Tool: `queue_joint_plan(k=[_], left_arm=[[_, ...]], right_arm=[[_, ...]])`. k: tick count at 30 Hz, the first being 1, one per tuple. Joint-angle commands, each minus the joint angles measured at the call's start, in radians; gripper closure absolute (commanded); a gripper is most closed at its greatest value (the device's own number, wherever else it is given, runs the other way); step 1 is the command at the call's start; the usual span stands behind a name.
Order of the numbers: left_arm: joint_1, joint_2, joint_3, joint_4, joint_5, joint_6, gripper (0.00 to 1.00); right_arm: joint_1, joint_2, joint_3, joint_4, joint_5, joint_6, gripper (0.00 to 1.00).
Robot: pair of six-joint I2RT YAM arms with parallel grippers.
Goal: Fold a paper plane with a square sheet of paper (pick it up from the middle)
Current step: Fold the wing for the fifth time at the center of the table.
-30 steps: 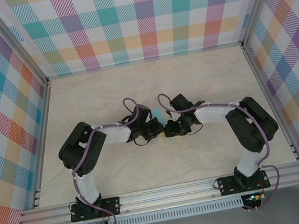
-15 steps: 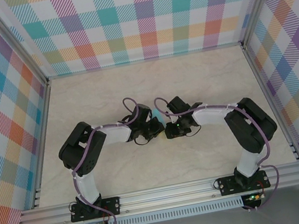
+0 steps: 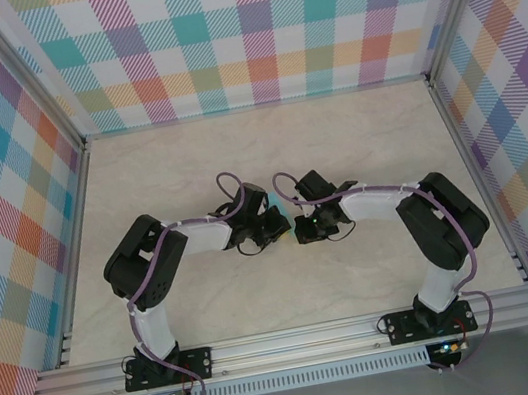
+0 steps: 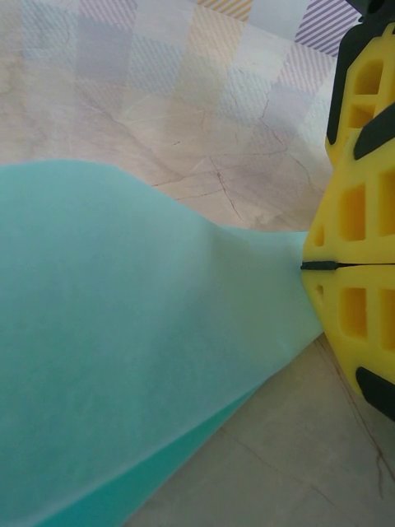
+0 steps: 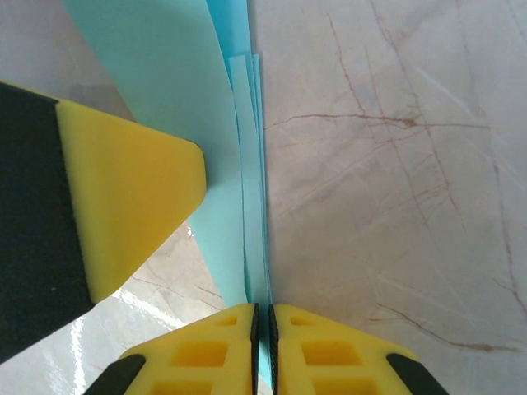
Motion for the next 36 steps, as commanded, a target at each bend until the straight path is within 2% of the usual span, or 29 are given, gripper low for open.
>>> queue_joint_plan(k=[1,8,11,17,29,36], left_arm=[[0.005,0.029,0.014,-0.049,-0.023,-0.011,0.95],[0.007,0.038,0.014,-0.084,-0.022,-0.014,0.96],[0.007,0.043,0.017,-0.107,-0.02,-0.015,0.96],[0.007,0.052,0.025,-0.123,-0.017,-0.024,0.97],[0.007,0.055,0.027,-0.121,-0.008,-0.021,0.97],[0.007,0.061,0.029,-0.125,-0.007,-0.018,0.97]], right_arm=[[0.009,0.009,-0.02,0.001,-0.047,0.022,0.88],[-0.07,-0.116,-0.076,0.085,-0.14,0.093,0.88],[-0.09,-0.153,-0.089,0.114,-0.215,0.095,0.91],[-0.09,-0.085,-0.074,0.15,-0.326,0.1,1.0],[-0.112,0.023,-0.045,0.18,-0.318,0.11,1.0],[-0.131,0.063,-0.062,0.215,-0.36,0.12,1.0]])
